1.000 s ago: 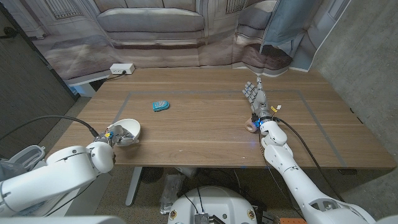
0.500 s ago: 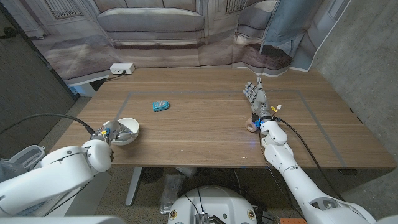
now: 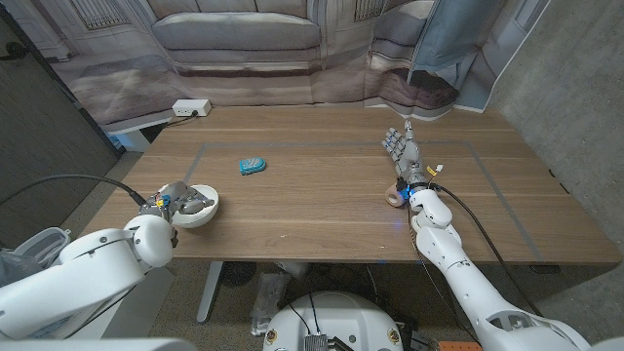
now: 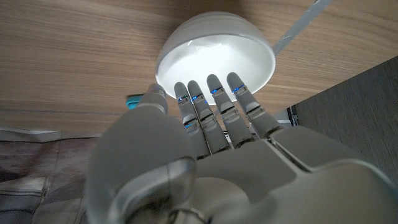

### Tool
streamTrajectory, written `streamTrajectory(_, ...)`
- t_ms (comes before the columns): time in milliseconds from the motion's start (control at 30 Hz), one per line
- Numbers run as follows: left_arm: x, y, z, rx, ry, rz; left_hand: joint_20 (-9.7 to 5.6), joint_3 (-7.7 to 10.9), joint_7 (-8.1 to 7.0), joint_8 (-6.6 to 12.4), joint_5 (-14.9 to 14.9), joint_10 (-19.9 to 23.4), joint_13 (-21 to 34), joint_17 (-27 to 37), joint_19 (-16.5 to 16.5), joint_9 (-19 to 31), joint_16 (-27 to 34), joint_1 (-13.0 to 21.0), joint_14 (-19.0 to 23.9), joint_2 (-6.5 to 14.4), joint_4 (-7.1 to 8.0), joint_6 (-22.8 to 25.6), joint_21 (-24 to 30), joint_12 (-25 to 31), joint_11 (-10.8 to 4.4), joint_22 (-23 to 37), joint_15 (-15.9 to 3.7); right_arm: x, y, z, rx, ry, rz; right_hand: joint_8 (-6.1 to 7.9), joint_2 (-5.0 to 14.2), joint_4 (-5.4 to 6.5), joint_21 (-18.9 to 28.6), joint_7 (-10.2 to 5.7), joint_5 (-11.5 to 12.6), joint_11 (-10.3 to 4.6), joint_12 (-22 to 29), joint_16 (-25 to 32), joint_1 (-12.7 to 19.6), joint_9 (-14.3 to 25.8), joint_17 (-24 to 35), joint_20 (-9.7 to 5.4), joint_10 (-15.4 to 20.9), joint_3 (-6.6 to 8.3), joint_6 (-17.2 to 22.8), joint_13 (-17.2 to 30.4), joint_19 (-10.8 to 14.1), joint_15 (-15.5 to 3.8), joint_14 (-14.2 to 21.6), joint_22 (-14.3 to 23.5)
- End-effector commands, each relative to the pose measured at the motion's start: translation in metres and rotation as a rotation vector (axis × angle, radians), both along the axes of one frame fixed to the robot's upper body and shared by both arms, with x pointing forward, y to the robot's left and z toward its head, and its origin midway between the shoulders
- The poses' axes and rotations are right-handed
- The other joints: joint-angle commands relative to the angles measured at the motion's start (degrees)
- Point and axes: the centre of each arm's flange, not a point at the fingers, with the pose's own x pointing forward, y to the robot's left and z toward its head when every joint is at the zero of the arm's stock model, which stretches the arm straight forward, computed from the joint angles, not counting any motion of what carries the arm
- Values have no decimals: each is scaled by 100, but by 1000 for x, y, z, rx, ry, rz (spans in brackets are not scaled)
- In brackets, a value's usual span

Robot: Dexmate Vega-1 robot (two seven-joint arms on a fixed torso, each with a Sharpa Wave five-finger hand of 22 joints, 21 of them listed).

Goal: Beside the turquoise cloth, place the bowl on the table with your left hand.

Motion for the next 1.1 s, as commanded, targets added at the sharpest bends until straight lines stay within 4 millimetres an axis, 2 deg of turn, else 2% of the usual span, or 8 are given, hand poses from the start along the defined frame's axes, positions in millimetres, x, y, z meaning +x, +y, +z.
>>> streamTrajectory(33, 1, 1, 12, 6, -34, -14, 7, 9, 0, -6, 45, -6, 14, 11, 29, 8, 35, -53, 38, 13, 31, 13, -12, 42, 14, 11, -294, -4, -4, -3, 11, -1, -10, -5, 27, 21, -36, -45, 46, 29, 2, 1, 16, 17, 7, 10, 50, -15, 33, 28, 47, -7, 26, 12)
streamTrajectory(700, -4, 1, 31, 17, -87, -34, 78, -10, -4, -34, 62, -42, 22, 1, -69, 10, 30, -123, -39, 52, 79, -38, -72, 46, 16, 16, -251, -9, -5, -6, 4, 3, -12, -7, 33, 18, -43, -46, 45, 27, -1, 1, 15, 18, 7, 13, 47, -23, 33, 28, 54, -1, 33, 13)
streamTrajectory(1100, -9, -7, 42, 36, -98, -28, 107, -18, -23, -44, 70, -38, 24, -10, -96, 11, 37, -143, -46, 60, 91, -57, -96, 54, 6, 18, -259, -6, -8, -5, 5, 5, -6, -9, 37, 16, -47, -45, 44, 22, -2, 2, 15, 18, 7, 9, 48, -28, 29, 28, 57, -11, 39, 13)
